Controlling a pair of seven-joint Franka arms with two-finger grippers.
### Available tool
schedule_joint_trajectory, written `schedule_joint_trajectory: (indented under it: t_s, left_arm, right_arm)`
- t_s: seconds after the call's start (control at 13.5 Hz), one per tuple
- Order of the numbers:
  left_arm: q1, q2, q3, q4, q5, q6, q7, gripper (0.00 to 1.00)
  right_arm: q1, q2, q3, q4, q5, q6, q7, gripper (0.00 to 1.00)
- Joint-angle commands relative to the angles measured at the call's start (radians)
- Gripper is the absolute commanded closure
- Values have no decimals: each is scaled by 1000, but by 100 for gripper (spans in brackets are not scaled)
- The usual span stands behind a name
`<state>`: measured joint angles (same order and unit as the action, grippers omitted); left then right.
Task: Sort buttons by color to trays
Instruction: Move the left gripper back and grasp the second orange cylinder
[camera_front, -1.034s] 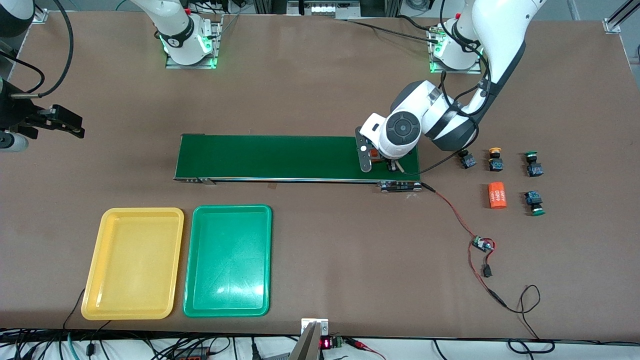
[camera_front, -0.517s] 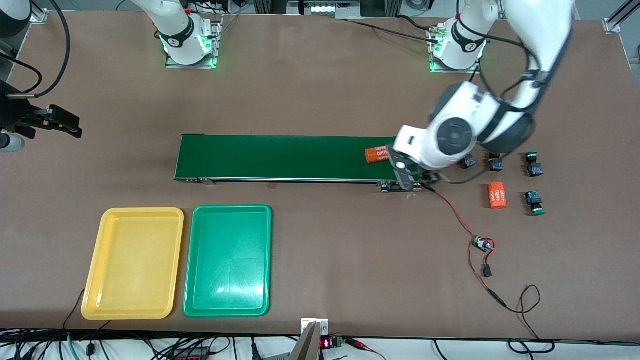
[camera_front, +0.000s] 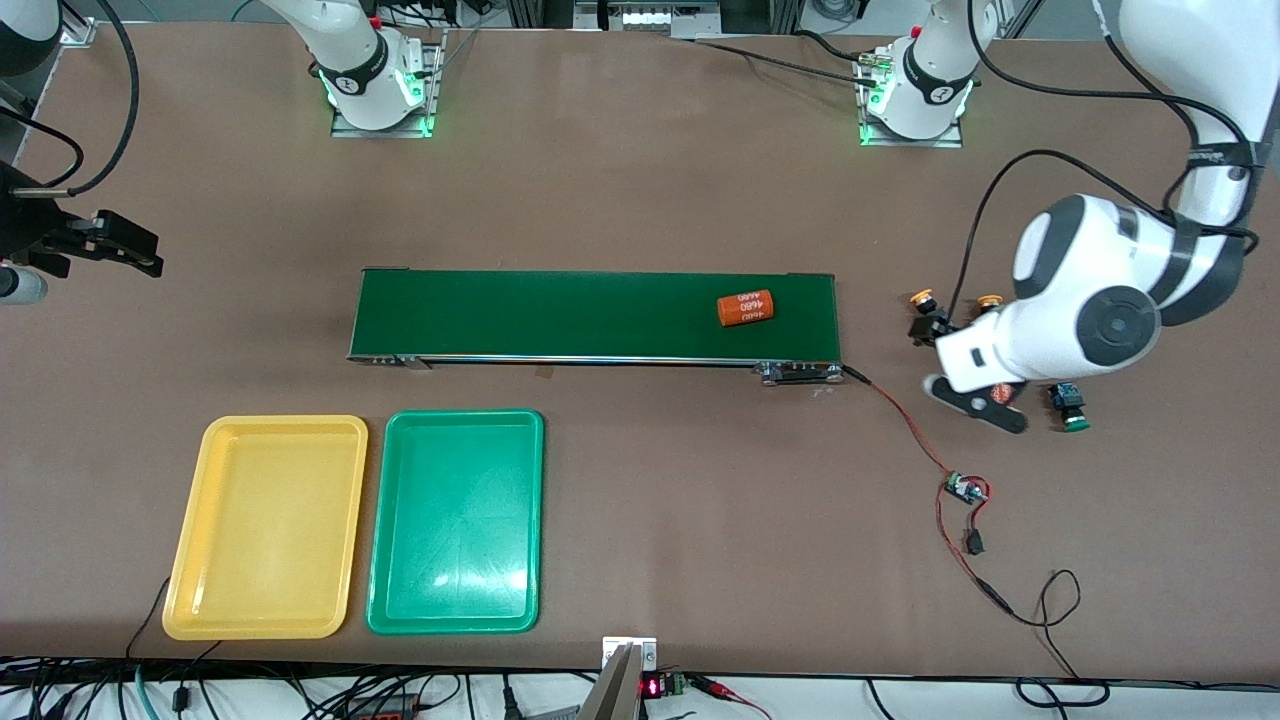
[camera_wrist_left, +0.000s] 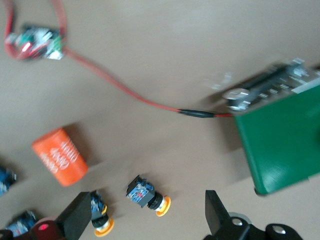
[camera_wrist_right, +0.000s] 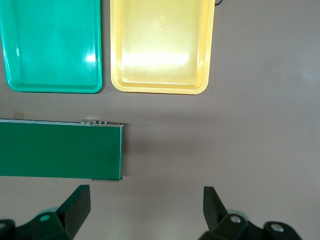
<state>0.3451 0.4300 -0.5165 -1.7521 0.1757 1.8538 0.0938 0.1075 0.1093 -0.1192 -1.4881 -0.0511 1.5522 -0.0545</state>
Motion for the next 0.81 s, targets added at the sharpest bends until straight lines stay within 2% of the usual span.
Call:
schedule_joint_trajectory:
  t_s: [0.0, 0.3, 0.59, 0.66, 0.74]
  left_arm:
    - [52, 61, 32, -7, 36, 66, -97, 0]
    - [118, 128, 70, -65, 129, 247, -98, 0]
    - [167, 144, 76, -194, 131, 444, -97, 0]
    - [176, 156, 82, -204, 131, 474, -95, 0]
    - [178, 162, 82, -202, 133, 478, -95, 4]
  right_arm:
    - [-5, -20, 4, -20, 2, 11, -2, 0]
    - [-5, -19, 4, -20, 2, 11, -2, 0]
    - [-11, -17, 4, -20, 2, 12, -2, 0]
    - [-11, -17, 4, -20, 2, 13, -2, 0]
    - [-6, -17, 4, -20, 2, 11, -2, 0]
